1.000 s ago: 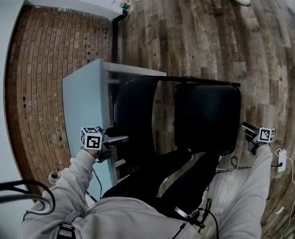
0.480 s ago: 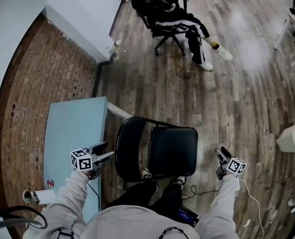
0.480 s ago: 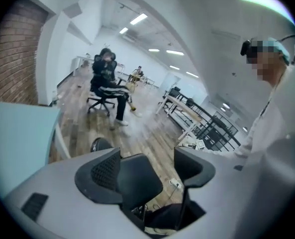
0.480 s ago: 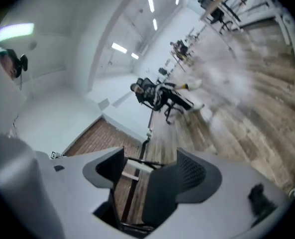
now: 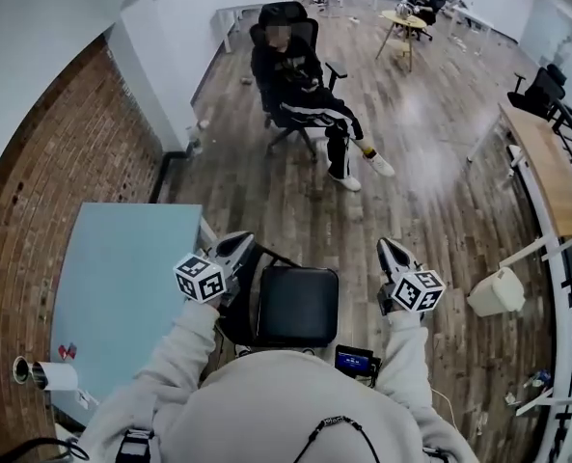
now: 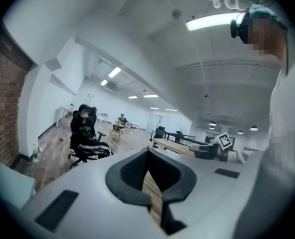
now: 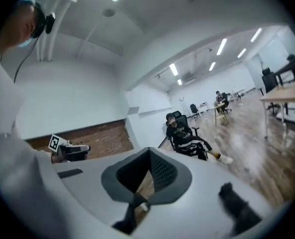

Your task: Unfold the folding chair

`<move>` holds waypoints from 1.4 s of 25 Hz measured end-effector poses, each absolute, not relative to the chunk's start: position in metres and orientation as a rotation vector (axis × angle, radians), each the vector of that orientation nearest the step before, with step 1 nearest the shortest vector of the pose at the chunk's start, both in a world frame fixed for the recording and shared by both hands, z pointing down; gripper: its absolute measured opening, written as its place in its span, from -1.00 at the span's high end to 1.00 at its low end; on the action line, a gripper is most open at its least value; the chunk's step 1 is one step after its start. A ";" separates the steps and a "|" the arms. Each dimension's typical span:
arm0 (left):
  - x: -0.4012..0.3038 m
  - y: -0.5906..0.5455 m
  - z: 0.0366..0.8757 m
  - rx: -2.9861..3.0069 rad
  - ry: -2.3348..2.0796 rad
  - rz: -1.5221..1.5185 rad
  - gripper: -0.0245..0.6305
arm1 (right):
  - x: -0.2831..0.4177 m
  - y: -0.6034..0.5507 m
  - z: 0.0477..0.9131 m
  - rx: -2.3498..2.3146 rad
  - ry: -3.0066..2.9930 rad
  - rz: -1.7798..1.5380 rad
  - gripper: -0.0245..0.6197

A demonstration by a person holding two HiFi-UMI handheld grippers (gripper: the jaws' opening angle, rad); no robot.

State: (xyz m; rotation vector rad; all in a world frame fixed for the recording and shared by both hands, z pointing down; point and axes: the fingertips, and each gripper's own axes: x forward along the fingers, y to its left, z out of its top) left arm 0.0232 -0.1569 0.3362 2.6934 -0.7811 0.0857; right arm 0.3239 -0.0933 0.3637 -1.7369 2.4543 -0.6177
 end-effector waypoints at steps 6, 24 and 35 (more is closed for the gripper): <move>0.019 -0.146 0.316 2.712 -0.854 -0.021 0.91 | 0.294 -0.085 0.332 -1.841 2.526 -0.516 0.90; 0.061 -0.159 0.287 2.888 -1.009 0.164 0.91 | 0.219 -0.078 0.256 -1.746 2.595 -0.298 0.91; 0.064 -0.157 0.293 2.866 -1.021 0.174 0.91 | 0.222 -0.082 0.263 -1.738 2.602 -0.328 0.91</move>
